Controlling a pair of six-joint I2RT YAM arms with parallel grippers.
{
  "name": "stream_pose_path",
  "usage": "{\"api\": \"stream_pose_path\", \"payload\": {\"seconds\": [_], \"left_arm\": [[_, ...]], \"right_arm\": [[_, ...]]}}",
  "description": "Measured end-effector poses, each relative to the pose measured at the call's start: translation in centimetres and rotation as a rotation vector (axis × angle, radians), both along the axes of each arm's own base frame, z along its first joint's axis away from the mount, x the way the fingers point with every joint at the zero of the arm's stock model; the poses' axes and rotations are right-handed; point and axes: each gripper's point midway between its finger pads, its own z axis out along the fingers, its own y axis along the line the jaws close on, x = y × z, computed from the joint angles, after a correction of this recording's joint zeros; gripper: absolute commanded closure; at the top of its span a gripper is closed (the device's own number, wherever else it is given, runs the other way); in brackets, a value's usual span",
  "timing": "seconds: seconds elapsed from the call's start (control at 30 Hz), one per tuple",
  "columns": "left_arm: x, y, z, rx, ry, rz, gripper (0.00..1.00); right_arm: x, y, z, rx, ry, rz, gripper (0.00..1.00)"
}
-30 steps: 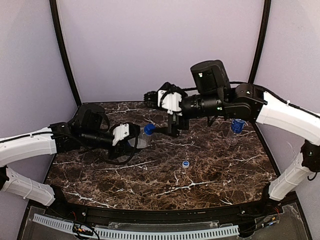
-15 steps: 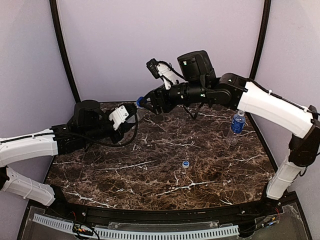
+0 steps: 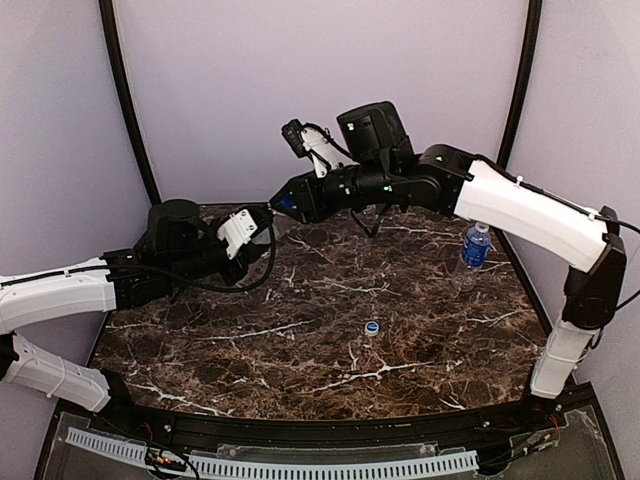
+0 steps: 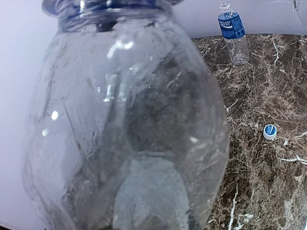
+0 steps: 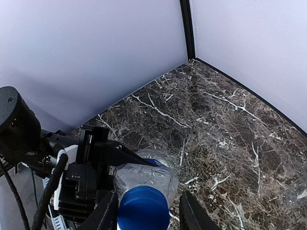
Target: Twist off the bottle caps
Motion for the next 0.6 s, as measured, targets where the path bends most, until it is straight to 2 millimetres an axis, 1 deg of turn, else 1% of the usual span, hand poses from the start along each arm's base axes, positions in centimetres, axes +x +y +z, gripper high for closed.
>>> {"api": "stream_pose_path", "payload": {"seconds": [0.1, 0.17, 0.2, 0.3, 0.4, 0.47, 0.53, 0.6], "left_arm": [[0.0, 0.0, 0.0, 0.001, 0.000, 0.000, 0.75], [0.0, 0.0, -0.1, 0.002, 0.002, 0.000, 0.75], [0.0, 0.0, -0.1, 0.001, 0.001, 0.000, 0.75], [-0.1, 0.0, -0.2, 0.005, 0.007, -0.007, 0.75], [-0.9, -0.6, -0.8, 0.012, 0.034, -0.068, 0.75], [-2.4, -1.3, -1.7, 0.025, 0.079, -0.159, 0.75], [-4.4, -2.0, -2.7, 0.046, 0.134, -0.272, 0.75], [-7.0, -2.6, -3.8, 0.067, 0.207, -0.402, 0.75]], "right_arm": [[0.0, 0.2, -0.4, -0.007, 0.006, 0.004, 0.78], [-0.1, 0.3, -0.4, -0.006, 0.006, 0.013, 0.98], [-0.2, 0.3, -0.3, -0.003, 0.009, 0.018, 1.00], [-0.6, 0.4, -0.4, -0.012, -0.003, 0.056, 1.00], [-1.4, 0.2, -0.8, -0.038, -0.052, 0.153, 1.00], [-3.0, -0.4, -1.7, -0.083, -0.124, 0.266, 1.00], [-5.2, -1.2, -2.8, -0.138, -0.215, 0.387, 1.00], [-7.6, -1.7, -3.8, -0.194, -0.315, 0.505, 1.00]]}}
